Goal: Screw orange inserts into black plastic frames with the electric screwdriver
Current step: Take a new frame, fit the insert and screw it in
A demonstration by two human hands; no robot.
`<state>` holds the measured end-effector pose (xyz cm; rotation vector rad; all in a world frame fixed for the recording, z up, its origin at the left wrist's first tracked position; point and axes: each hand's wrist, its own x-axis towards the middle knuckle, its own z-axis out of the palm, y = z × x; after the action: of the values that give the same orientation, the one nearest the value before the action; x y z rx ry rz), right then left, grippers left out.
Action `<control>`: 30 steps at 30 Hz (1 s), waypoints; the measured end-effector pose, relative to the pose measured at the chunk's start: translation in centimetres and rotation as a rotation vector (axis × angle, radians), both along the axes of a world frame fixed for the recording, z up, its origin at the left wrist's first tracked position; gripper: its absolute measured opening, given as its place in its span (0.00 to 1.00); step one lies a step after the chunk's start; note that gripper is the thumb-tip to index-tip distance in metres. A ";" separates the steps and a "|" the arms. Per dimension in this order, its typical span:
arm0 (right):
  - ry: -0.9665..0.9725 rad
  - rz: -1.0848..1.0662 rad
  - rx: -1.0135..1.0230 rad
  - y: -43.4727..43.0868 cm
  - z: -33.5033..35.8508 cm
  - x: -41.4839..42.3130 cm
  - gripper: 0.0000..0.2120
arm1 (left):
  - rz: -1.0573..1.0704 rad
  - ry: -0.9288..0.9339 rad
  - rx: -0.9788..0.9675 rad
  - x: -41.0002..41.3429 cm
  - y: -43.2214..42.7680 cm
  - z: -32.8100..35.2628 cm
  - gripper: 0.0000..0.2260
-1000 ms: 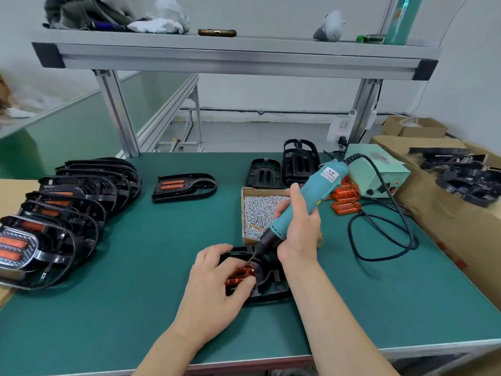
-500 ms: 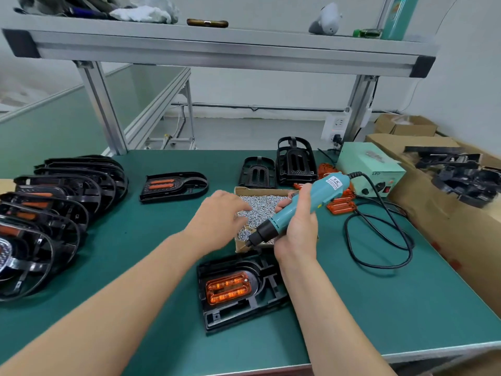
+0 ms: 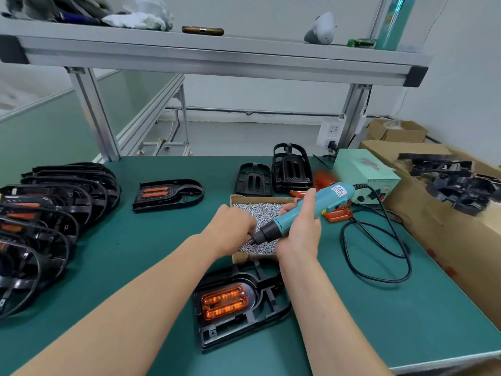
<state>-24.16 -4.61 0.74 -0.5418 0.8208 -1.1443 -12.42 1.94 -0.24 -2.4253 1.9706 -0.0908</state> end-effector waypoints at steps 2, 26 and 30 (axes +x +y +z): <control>0.000 0.007 0.026 0.0 -0.2 0.1 0.17 | -0.011 -0.007 0.013 0.0 0.1 -0.1 0.10; -0.016 0.038 0.075 0.5 0.4 0.3 0.18 | 0.437 1.379 -0.616 -1.6 6.4 -0.2 0.09; -0.075 0.056 0.101 1.1 0.7 0.5 0.16 | 0.492 1.596 -0.696 -3.2 9.1 -1.2 0.09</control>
<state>-23.62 -3.49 1.47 -0.4329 0.7896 -1.0595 -15.65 11.08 -1.40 -3.8897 1.3451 2.0222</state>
